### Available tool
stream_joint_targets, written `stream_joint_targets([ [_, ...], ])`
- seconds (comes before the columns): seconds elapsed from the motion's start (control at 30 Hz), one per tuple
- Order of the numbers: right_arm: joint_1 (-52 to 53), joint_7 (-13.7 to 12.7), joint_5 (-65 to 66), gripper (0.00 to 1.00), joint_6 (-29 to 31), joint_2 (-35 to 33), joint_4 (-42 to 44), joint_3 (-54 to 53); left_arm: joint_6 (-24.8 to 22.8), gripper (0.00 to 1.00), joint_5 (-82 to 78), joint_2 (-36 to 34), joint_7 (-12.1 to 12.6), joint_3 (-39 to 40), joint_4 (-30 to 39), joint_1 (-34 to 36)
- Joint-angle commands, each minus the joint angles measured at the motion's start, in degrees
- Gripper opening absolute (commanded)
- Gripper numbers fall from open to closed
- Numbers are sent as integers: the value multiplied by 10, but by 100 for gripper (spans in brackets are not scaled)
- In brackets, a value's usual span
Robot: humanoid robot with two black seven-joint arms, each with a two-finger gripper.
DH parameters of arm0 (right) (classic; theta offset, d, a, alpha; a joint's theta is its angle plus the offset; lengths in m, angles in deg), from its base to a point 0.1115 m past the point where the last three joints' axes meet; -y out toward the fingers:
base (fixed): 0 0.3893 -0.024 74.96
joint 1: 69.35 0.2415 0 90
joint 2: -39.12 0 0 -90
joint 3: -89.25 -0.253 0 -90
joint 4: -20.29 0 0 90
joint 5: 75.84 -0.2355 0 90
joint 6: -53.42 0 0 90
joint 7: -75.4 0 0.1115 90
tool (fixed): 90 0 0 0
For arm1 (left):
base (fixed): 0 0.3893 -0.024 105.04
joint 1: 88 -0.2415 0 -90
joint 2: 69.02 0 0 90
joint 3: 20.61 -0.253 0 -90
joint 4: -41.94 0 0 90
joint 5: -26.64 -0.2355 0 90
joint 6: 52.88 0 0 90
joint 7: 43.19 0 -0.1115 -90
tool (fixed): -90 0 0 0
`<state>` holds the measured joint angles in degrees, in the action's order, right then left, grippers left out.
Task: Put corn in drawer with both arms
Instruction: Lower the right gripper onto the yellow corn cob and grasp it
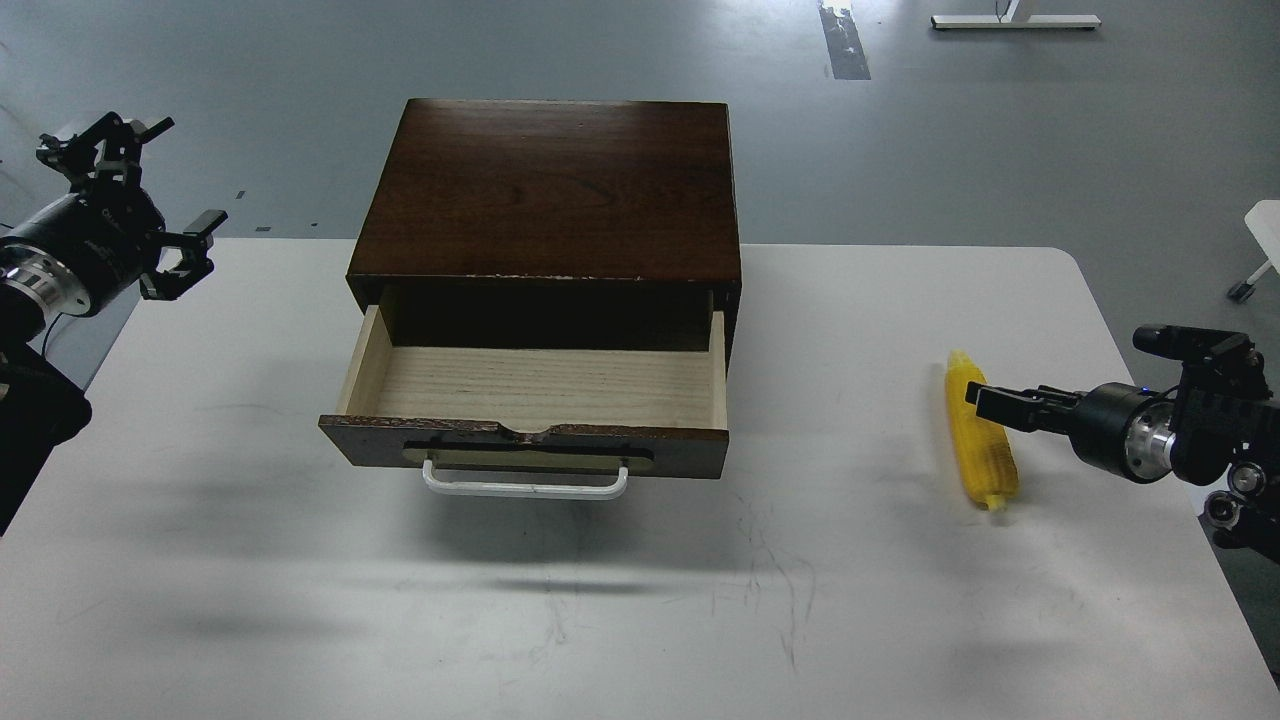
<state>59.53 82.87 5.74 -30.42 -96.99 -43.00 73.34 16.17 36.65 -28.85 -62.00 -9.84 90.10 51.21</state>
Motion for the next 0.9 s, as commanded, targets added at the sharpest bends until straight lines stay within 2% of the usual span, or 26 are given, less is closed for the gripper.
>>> stream_joint_targets([
  [0.0, 2, 1, 1, 93, -1, 17, 15, 9, -1, 98, 1, -1, -1, 0, 0, -1],
  [0.17, 5, 1, 2, 91, -1, 40, 23, 28, -1, 98, 0, -5, -1, 2, 0, -2],
  [0.23, 15, 2, 2, 85, -1, 43, 31, 52, -1, 98, 0, -9, -1, 2, 0, -2],
  [0.3, 24, 4, 2, 68, -1, 48, 37, 75, -7, 98, 0, -11, -1, 2, 0, -2],
  [0.33, 29, 5, 3, 35, -1, 50, 39, 88, -9, 98, 0, -12, -1, 2, 0, -2],
  [0.37, 33, 6, 5, 21, -1, 50, 39, 94, -10, 98, 0, -12, -1, 2, 0, -2],
  [0.47, 49, 12, 22, 3, -3, 51, 40, 106, -10, 98, 0, -11, 0, 2, -1, -2],
  [0.53, 51, 15, 23, 0, -9, 52, 40, 105, -9, 98, 0, -9, 0, 3, -1, -2],
  [0.63, 63, 17, 26, 0, -23, 51, 36, 106, -6, 98, 1, -4, 1, 3, -2, -2],
  [0.77, 94, 29, 29, 0, -37, 49, 33, 105, -10, 98, 1, 8, 2, 5, -27, -2],
  [0.87, 121, 40, 41, 0, -71, 37, 19, 106, -15, 98, 0, 22, 3, 5, -52, -1],
])
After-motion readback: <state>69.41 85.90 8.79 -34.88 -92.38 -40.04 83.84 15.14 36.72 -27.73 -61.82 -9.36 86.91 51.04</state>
